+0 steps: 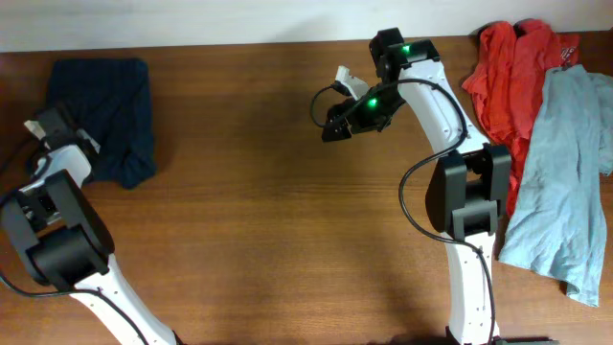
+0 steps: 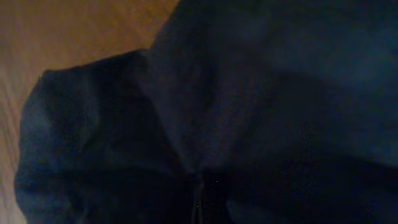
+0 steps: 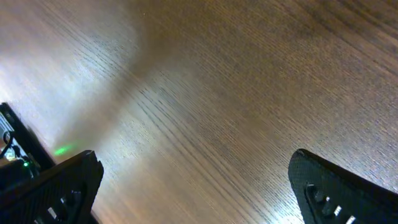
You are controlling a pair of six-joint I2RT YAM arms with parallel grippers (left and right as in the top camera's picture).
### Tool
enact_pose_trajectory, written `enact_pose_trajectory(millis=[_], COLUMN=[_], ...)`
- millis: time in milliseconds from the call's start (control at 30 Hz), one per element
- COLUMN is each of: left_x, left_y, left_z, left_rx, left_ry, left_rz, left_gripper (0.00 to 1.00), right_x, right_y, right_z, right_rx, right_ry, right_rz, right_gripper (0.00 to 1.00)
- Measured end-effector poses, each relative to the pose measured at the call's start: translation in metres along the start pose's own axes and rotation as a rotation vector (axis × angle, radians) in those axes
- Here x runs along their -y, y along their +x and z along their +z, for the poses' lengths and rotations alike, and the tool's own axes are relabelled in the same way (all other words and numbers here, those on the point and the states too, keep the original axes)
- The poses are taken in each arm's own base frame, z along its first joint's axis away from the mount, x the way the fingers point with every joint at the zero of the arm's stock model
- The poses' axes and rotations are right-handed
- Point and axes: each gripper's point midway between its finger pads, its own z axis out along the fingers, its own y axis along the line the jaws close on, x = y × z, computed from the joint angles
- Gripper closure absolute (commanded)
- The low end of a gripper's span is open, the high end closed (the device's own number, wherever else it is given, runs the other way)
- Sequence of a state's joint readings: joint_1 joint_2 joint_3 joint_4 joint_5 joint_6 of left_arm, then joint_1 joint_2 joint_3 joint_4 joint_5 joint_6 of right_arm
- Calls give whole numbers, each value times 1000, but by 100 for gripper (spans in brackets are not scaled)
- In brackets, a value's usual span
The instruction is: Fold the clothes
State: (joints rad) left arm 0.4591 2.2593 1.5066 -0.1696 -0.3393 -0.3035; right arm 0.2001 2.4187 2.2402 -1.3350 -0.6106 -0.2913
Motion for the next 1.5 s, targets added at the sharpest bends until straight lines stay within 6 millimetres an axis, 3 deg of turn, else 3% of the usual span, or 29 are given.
enact_pose_trajectory(millis=[233,400,500,667,767,967,1167,1300,1500], left_x=[-1,1,9,28,48,105,153,163,161], left_y=[0,-6,-27,-83,-92,-60,-8,24,53], left_z=[-2,-18,-43,-119,-148,-153,-129,-105,-72], left_rx=[-8,-15,16,135,171,155,101,42,-19], left_ry=[-4,30,101,294,396,509,568,562,522], left_rz=[-81,-97,-101,-83,-12,231,432,486,500], left_gripper=[99,99,99,99,99,99,99,99,99], right_x=[0,0,0,0,-1,-2,-2,-2,-2], right_y=[0,0,0,0,-2,-4,-4,-4,-5], right_z=[0,0,0,0,0,0,0,0,0], right_rx=[0,0,0,2,8,17,18,19,20], right_ry=[0,0,0,0,-5,-12,-14,-14,-14], right_rz=[-1,0,0,-1,-5,-10,-10,-10,-11], right_gripper=[2,1,1,2,1,1,1,1,1])
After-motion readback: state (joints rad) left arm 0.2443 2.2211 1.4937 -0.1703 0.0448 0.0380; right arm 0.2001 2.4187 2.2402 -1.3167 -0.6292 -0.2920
